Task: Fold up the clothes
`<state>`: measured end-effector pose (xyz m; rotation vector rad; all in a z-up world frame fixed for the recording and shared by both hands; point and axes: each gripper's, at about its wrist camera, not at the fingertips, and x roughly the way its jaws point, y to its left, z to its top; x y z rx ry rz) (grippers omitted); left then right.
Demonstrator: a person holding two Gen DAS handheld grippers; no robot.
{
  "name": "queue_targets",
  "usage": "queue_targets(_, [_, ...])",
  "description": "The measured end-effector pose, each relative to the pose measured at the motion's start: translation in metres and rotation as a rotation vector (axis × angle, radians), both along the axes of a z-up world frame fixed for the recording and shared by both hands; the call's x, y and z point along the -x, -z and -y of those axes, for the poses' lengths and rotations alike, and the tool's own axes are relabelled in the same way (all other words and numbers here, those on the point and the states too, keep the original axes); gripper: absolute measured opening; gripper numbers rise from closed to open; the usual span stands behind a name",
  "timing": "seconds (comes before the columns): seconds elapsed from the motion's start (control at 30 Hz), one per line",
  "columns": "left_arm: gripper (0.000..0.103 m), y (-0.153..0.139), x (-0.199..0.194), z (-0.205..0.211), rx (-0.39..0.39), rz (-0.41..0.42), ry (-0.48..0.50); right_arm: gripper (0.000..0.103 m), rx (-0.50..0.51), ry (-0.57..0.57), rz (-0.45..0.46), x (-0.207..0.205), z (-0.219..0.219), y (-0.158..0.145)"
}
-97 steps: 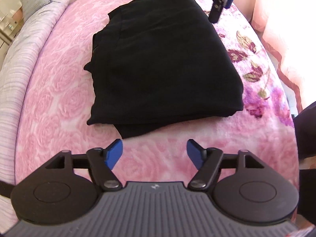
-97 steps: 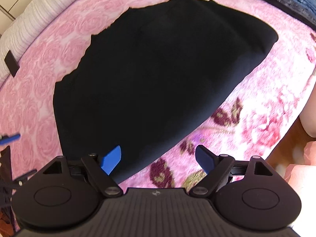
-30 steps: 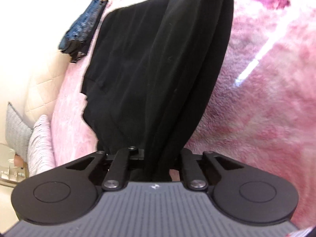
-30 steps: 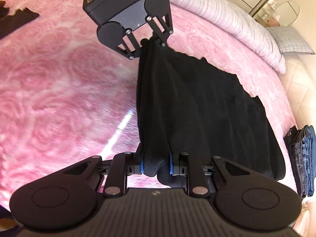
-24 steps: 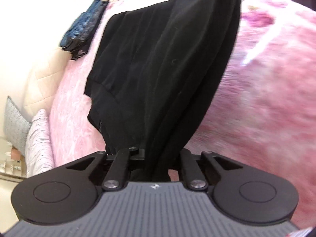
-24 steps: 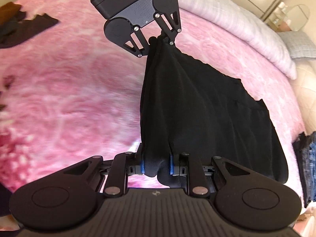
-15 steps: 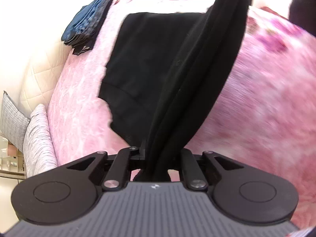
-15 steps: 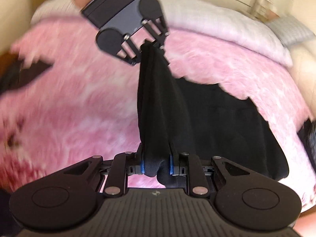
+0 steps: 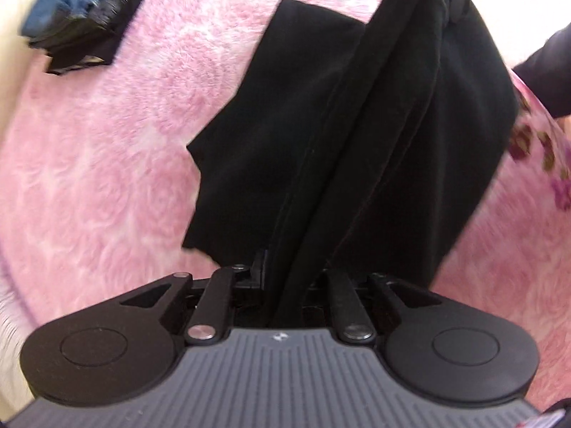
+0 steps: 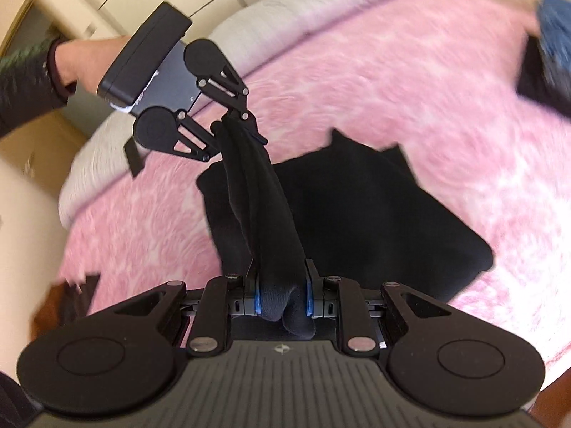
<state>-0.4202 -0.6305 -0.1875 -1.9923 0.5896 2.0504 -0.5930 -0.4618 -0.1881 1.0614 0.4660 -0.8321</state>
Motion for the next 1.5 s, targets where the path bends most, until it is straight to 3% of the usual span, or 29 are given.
queue_targets(0.17, [0.011,0.038,0.047,0.03,-0.07,0.062,-0.057,0.022,-0.104,0.094,0.125,0.064,0.033,0.043])
queue_targets(0.3, [0.021,0.071,0.068,0.049,-0.104,0.096,-0.125,0.023,-0.183,0.141,0.164,0.087,0.053,0.078])
queue_targets(0.43, [0.03,0.092,0.074,0.057,-0.111,0.085,-0.188,0.034,-0.269,0.2,0.182,0.097,0.055,0.108])
queue_targets(0.53, [0.038,0.084,0.064,0.062,-0.11,0.036,-0.255,0.038,-0.293,0.273,0.226,0.107,0.048,0.114])
queue_targets(0.57, [0.043,0.08,0.06,0.064,-0.102,0.018,-0.282,0.04,-0.29,0.294,0.23,0.109,0.045,0.112])
queue_targets(0.6, [0.056,0.074,0.054,0.066,-0.09,0.0,-0.312,0.044,-0.283,0.313,0.226,0.11,0.043,0.109])
queue_targets(0.63, [0.06,0.068,0.048,0.068,-0.079,-0.019,-0.338,0.05,-0.275,0.333,0.223,0.111,0.04,0.106])
queue_targets(0.9, [0.062,0.019,-0.003,0.075,-0.036,-0.239,-0.66,0.052,-0.195,0.488,0.173,0.11,0.018,0.079])
queue_targets(0.97, [0.063,0.013,-0.013,0.071,-0.053,-0.3,-0.731,0.056,-0.153,0.465,0.154,0.098,0.015,0.072])
queue_targets(1.03, [0.063,0.015,-0.02,0.065,-0.09,-0.334,-0.776,0.067,-0.113,0.413,0.09,0.082,0.013,0.067])
queue_targets(1.17, [0.063,0.029,-0.018,0.043,-0.132,-0.323,-0.793,0.063,-0.07,0.376,-0.049,0.065,0.018,0.074])
queue_targets(1.23, [0.063,0.039,-0.011,0.036,-0.131,-0.317,-0.784,0.041,-0.086,0.434,-0.02,0.072,0.023,0.08])
queue_targets(1.3, [0.063,0.044,-0.006,0.031,-0.122,-0.321,-0.777,0.031,-0.109,0.504,0.035,0.082,0.027,0.086])
queue_targets(1.33, [0.063,0.048,-0.004,0.03,-0.124,-0.324,-0.775,0.029,-0.121,0.536,0.07,0.087,0.026,0.087])
queue_targets(1.5, [0.064,0.058,-0.011,0.025,-0.106,-0.305,-0.794,0.026,-0.228,0.589,0.072,0.095,0.022,0.108])
